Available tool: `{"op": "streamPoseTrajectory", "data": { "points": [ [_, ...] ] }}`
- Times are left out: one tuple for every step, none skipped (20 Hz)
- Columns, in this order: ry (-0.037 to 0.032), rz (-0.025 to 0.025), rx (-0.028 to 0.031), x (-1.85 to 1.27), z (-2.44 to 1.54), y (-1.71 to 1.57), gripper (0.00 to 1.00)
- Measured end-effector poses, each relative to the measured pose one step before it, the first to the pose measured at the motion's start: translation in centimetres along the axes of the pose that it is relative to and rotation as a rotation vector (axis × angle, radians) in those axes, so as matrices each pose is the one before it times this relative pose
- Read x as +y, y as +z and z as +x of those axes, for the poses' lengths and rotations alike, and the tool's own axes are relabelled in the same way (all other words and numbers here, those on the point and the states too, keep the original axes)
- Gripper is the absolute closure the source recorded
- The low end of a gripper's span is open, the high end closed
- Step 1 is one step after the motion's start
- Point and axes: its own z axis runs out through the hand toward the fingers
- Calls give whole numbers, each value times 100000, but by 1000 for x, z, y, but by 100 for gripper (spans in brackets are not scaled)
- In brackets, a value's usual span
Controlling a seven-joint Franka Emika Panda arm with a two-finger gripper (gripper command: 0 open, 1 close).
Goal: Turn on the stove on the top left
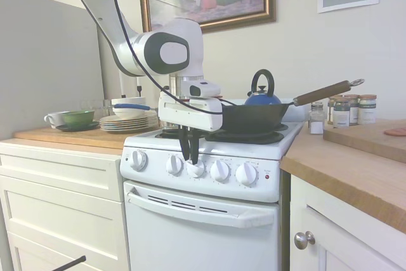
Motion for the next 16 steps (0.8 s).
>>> {"op": "streamPoseTrajectory", "data": {
  "points": [
    [19, 466, 341, -28, 31, -290, 100],
    [-4, 522, 374, -47, 22, -333, 100],
    [78, 507, 289, -40, 18, -284, 100],
    [166, 424, 49, -18, 16, -167, 100],
    [137, 489, -333, 2, 7, -40, 100],
    [96, 656, -666, 20, 5, 41, 100],
    [9, 617, -773, 34, 1, 100, 100],
    [-195, 514, -741, 51, -2, 127, 100],
    [-77, 519, -706, 56, 14, 117, 100],
    [22, 228, -444, 83, 56, 121, 100],
    [76, 144, -357, 81, 57, 108, 100],
    [-56, 77, -267, 70, 48, 91, 100],
    [92, -29, -248, 72, 46, 117, 100],
    [125, -105, -310, 66, 29, 165, 100],
    [137, -58, -420, 46, 2, 199, 100],
    [32, -172, -361, 48, 2, 210, 100]
  ]
}}
